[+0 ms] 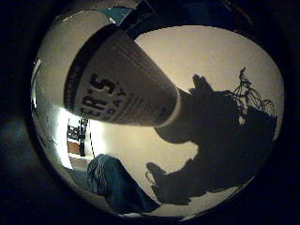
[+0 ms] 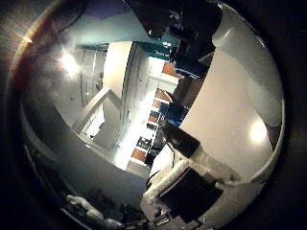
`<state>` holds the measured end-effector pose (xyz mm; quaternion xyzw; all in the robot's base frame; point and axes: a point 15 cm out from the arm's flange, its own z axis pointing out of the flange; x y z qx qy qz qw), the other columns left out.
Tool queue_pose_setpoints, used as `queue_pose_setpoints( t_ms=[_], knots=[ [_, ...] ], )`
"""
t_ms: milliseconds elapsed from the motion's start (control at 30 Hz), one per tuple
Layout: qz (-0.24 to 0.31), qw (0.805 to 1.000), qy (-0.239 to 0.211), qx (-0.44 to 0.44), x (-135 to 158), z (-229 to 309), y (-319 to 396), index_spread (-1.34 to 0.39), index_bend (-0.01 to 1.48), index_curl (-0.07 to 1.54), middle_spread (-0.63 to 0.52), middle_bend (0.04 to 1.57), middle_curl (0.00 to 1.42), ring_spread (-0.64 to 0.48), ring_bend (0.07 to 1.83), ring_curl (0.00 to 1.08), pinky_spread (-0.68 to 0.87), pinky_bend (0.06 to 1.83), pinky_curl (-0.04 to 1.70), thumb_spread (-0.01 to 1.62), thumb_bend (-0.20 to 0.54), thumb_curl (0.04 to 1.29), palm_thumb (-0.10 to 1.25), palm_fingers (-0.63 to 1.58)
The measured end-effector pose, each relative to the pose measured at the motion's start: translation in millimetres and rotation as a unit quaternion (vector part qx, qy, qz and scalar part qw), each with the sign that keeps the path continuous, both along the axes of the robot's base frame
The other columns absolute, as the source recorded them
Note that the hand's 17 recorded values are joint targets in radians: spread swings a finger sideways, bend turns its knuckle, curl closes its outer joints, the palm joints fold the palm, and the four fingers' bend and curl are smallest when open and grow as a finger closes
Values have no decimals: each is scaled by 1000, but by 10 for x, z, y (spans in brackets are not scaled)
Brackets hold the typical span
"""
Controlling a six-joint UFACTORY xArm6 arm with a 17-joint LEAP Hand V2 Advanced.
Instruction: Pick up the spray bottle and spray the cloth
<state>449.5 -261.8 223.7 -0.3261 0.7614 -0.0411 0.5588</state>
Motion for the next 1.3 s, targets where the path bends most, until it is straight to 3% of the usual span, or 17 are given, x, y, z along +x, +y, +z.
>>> queue_pose_setpoints(
  t_ms=[200, 300, 500, 667, 800, 967, 1300],
  knots=[
    [-4, 1000, -8, 22, 229, -46, 113, -265, 214, 373, -140, 580, 524, -167, 918, 426, -195, 1200, 66, 1038, -6, 392, 902, 1028],
    [-5, 1000, -4, 25, 309, -111, 133, -316, 359, 469, -174, 712, 594, -204, 993, 477, -281, 1256, 126, 1020, -8, 395, 970, 1255],
    [-8, 999, -7, 31, 380, -116, 128, -289, 731, 647, -134, 1004, 666, -190, 1122, 535, -252, 1352, 257, 995, -12, 412, 1039, 1303],
    [14, 998, -25, 50, 434, -48, 235, -229, 936, 714, -104, 1117, 672, -172, 1242, 574, -219, 1419, 352, 957, -12, 478, 1071, 1285],
    [61, 993, -68, 73, 503, 239, 424, -196, 1025, 719, -83, 1189, 669, -162, 1307, 585, -201, 1439, 407, 941, -11, 524, 1097, 1275],
    [81, 991, -94, 54, 475, 660, 473, -176, 1085, 706, -75, 1240, 653, -157, 1359, 592, -184, 1458, 467, 931, -14, 571, 1101, 1254],
    [170, 985, -13, -35, -99, 1169, 659, -179, 1130, 676, -74, 1294, 618, -159, 1409, 589, -176, 1443, 557, 891, -14, 661, 1087, 1235]
  ],
)
